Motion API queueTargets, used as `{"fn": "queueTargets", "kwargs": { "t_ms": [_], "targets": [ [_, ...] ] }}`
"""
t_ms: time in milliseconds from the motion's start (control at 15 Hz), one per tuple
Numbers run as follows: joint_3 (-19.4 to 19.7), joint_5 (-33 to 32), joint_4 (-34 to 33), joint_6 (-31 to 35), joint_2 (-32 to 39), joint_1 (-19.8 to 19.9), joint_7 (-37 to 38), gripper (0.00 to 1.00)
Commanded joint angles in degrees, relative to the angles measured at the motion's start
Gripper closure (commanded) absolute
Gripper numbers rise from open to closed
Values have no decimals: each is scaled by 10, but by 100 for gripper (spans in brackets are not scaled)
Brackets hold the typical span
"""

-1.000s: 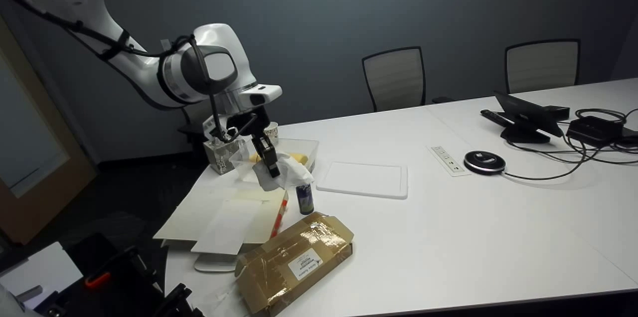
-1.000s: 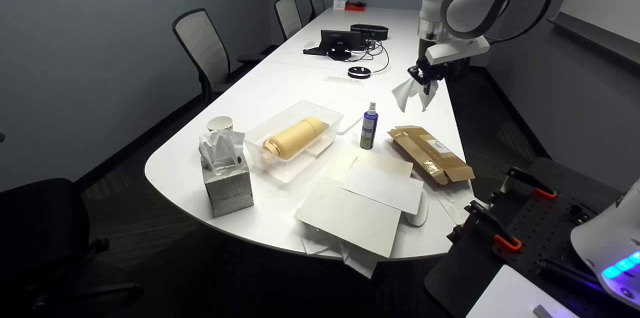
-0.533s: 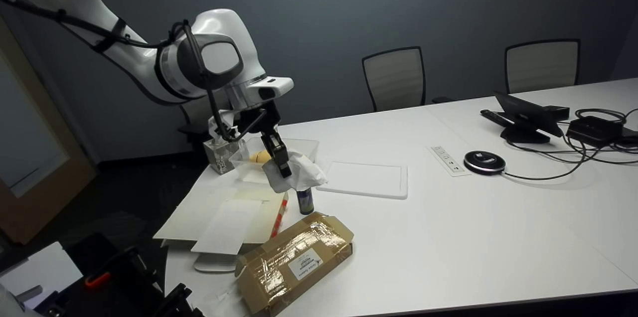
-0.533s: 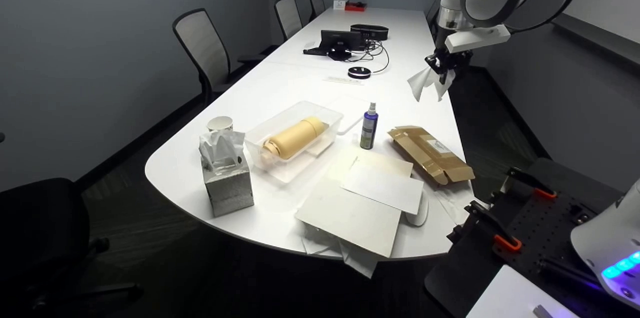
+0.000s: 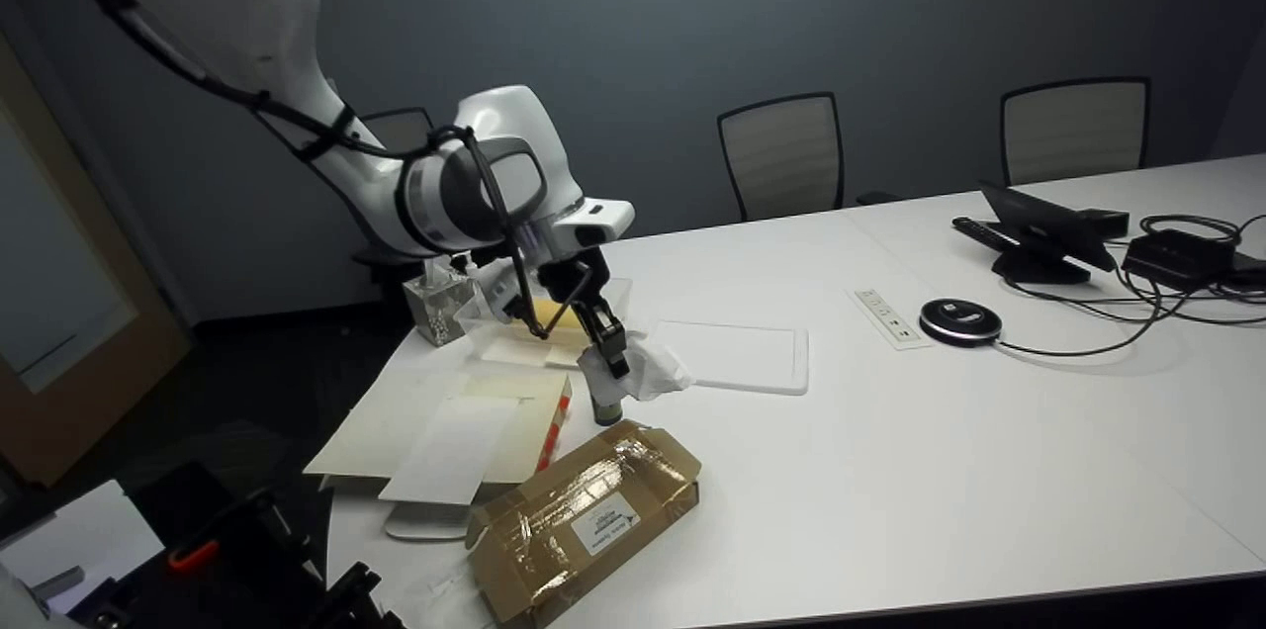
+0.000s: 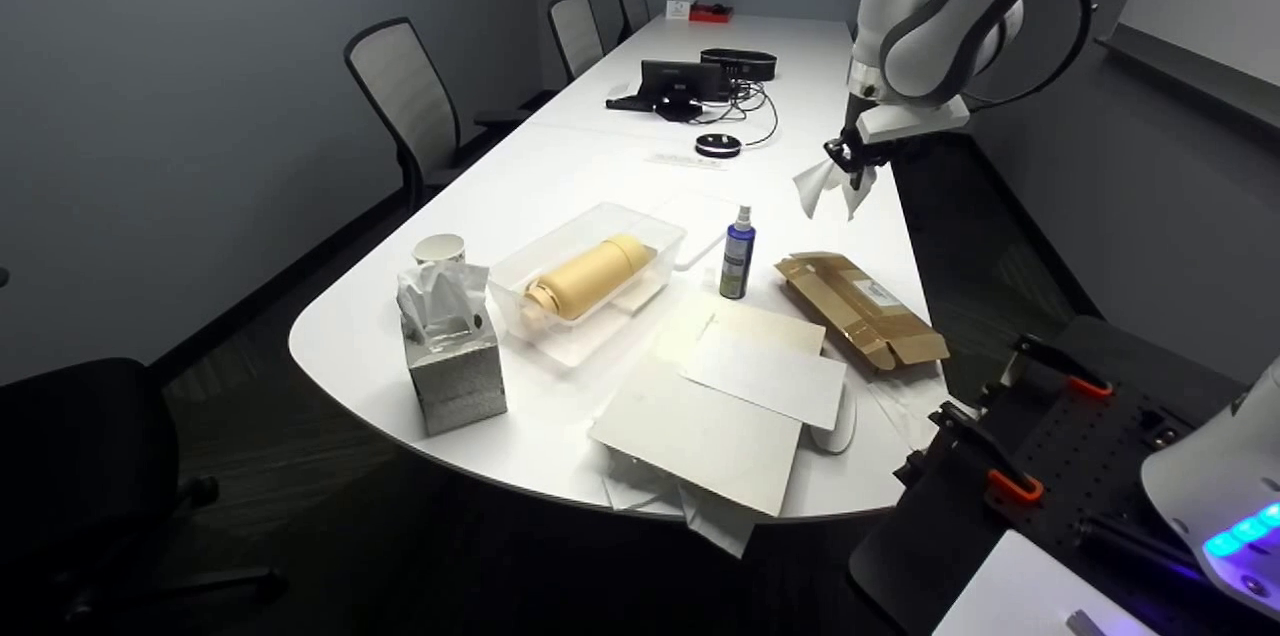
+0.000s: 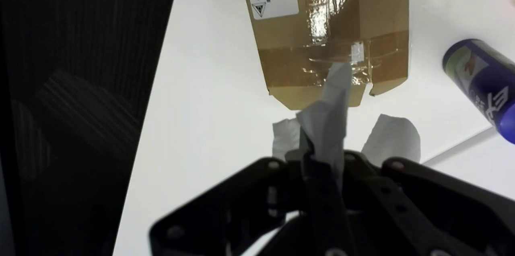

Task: Use the towel to wipe the table

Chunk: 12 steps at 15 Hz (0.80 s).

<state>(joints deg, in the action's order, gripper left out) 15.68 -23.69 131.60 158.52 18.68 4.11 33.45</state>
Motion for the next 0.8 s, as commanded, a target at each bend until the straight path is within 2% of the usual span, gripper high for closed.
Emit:
{"fn": "queueTargets", "kwargs": {
  "t_ms": [0, 400, 733],
  "targets": [
    [2, 58, -91, 36, 114, -8, -38, 100],
    [12, 146, -236, 40, 264, -16, -86, 100],
    [-13, 214, -342, 33, 354, 9, -114, 100]
  ]
}}
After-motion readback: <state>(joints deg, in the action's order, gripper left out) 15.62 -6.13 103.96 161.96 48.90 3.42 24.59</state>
